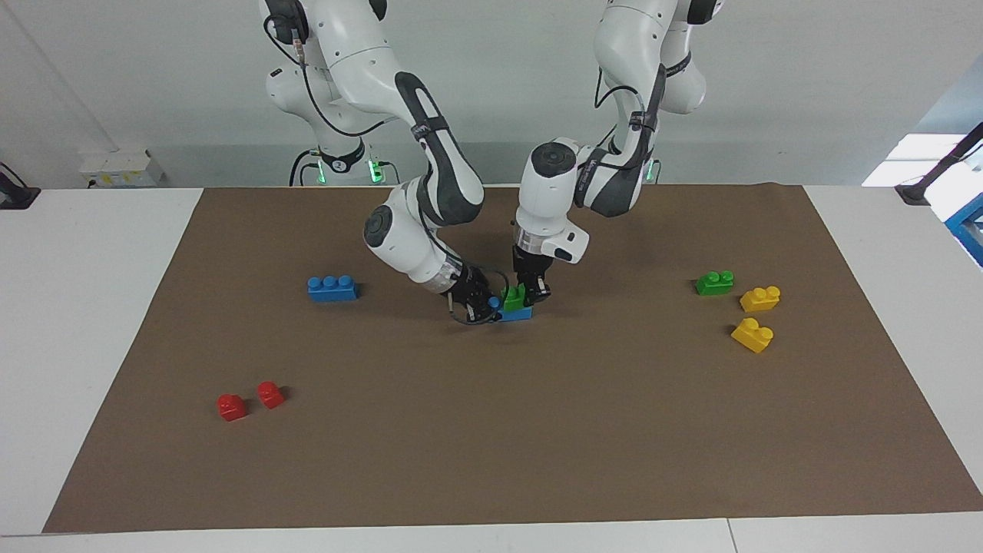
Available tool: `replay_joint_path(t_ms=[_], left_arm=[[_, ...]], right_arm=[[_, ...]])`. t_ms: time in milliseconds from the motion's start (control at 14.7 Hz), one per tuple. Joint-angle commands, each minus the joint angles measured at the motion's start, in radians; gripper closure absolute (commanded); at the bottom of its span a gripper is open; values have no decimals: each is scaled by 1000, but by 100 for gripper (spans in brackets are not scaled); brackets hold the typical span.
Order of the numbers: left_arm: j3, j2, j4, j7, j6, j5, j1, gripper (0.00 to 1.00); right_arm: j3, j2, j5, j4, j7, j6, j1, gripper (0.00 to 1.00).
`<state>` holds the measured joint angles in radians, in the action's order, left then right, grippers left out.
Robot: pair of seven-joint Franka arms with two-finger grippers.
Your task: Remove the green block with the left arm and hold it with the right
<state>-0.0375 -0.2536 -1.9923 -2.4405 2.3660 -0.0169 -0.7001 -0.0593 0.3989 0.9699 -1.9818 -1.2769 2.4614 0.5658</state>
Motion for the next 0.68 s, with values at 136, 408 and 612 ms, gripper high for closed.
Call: replay_joint_path(t_ms=[136, 408, 612], left_arm=[[-1, 45, 38, -22, -74, 6, 30, 100], [-1, 85, 81, -22, -148, 6, 40, 100], [-1, 120, 79, -19, -178, 6, 48, 100]], right_arm=[[7, 17, 39, 9, 22, 33, -9, 100], [7, 17, 39, 11, 21, 33, -9, 100], [7, 15, 39, 11, 21, 33, -9, 100]])
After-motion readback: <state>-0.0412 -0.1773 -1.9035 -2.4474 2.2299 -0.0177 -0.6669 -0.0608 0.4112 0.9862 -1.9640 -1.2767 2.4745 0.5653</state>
